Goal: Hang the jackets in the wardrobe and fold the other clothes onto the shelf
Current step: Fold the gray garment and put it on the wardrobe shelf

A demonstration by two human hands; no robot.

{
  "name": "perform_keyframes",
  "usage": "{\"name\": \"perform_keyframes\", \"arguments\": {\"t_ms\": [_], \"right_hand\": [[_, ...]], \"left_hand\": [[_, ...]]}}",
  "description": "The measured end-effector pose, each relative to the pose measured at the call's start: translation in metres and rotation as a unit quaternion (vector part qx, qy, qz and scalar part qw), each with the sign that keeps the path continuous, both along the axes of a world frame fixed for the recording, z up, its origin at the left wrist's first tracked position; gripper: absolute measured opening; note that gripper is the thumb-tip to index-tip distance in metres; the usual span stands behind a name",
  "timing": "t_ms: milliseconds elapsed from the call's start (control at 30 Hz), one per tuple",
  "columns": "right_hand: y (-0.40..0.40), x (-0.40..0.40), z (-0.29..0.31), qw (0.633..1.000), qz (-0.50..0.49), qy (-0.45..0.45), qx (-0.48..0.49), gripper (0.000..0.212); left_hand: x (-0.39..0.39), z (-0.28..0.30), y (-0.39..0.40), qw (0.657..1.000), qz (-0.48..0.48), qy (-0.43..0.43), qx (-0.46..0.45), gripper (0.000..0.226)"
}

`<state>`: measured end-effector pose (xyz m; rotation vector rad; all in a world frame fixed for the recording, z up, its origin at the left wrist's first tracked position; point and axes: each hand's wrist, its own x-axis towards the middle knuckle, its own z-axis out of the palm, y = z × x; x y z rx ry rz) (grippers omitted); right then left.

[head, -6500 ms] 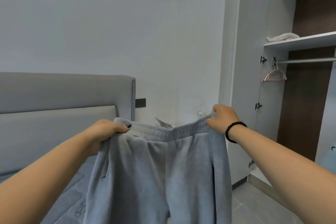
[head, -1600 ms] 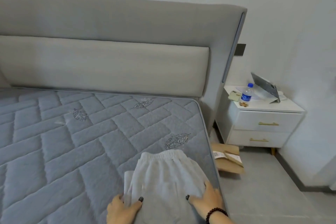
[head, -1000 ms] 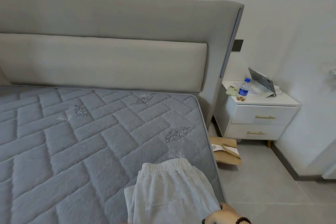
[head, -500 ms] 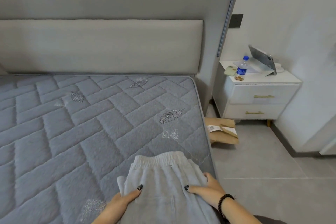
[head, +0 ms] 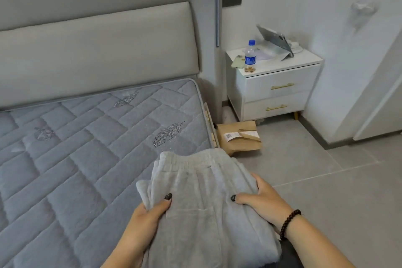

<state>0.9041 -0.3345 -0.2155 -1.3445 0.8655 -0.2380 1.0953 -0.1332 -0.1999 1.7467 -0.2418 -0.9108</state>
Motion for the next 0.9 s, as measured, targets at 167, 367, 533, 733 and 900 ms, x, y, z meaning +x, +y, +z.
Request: {"name": "perform_keyframes", "arguments": {"t_ms": [167, 367, 533, 733, 900], "right_hand": [[-0.079, -0.052, -0.004, 0.996, -0.077, -0.039, 0.000, 0.042], [-0.176, -0.114, 0.000, 0.983, -0.171, -0.056, 0.028, 0.036], [-0.229, -0.174, 0.050, 0.974, -0.225, -0.018, 0.021, 0.044], [-0.270, -0.233, 0.166, 0.959, -0.281, 0.026, -0.028, 0.047], [-0.293, -0.266, 0.292, 0.940, -0.332, 0.042, -0.070, 0.051]], "left_hand": [[-0.032, 0.019, -0.107, 0.998, -0.061, 0.027, -0.017, 0.026], [-0.084, 0.036, -0.247, 0.991, -0.134, 0.023, -0.011, 0.029], [-0.133, 0.084, -0.334, 0.977, -0.214, 0.020, 0.006, 0.044], [-0.177, 0.185, -0.401, 0.964, -0.262, 0.033, -0.008, 0.034], [-0.201, 0.294, -0.448, 0.953, -0.298, 0.034, -0.035, 0.025]]}}
